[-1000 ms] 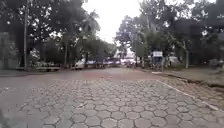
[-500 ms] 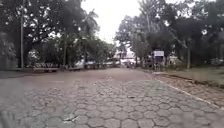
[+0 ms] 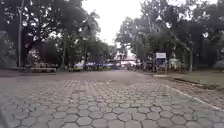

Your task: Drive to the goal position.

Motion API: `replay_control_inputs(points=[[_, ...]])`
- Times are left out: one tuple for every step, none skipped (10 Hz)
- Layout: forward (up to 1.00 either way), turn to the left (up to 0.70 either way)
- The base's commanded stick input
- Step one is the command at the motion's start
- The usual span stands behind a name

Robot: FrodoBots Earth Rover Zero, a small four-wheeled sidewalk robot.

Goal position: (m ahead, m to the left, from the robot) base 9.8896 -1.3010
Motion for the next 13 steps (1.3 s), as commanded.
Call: replay_control_inputs(points=[[0.70, 0.00], [0.70, 0.00], [0.70, 0.00], [0.70, 0.00], [0.70, 0.00], [0.70, 0.00], [0.70, 0.00], [0.70, 0.00], [0.70, 0.00], [0.70, 0.00], [0.70, 0.00], [0.70, 0.00], [0.70, 0.00]])
